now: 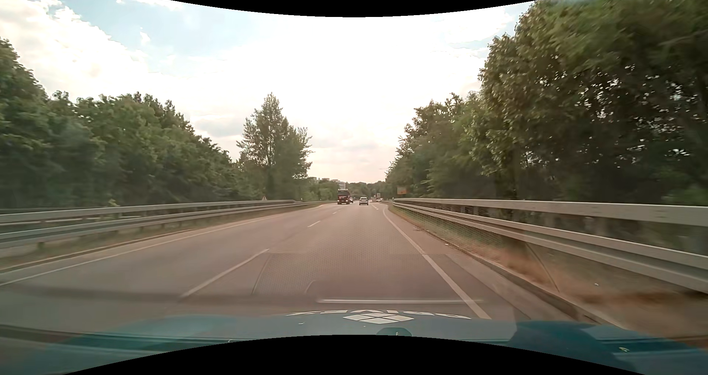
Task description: Follow the waypoints while adhering to traffic rules and regulations
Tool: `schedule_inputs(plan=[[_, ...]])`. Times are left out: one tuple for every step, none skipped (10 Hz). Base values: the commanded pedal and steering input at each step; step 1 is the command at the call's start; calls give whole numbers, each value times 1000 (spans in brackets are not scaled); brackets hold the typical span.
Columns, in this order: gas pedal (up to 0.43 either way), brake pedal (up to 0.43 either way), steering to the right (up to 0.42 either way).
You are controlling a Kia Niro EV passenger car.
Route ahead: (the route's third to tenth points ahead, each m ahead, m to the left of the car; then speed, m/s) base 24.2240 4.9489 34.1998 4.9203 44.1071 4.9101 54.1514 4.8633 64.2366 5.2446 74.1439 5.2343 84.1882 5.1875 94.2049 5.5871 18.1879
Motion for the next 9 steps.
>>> schedule_inputs(plan=[[169, 0, -3], [169, 0, -3], [169, 0, -3], [169, 0, -4], [169, 0, -4], [169, 0, -4], [169, 0, -3], [169, 0, -4], [169, 0, -3]])
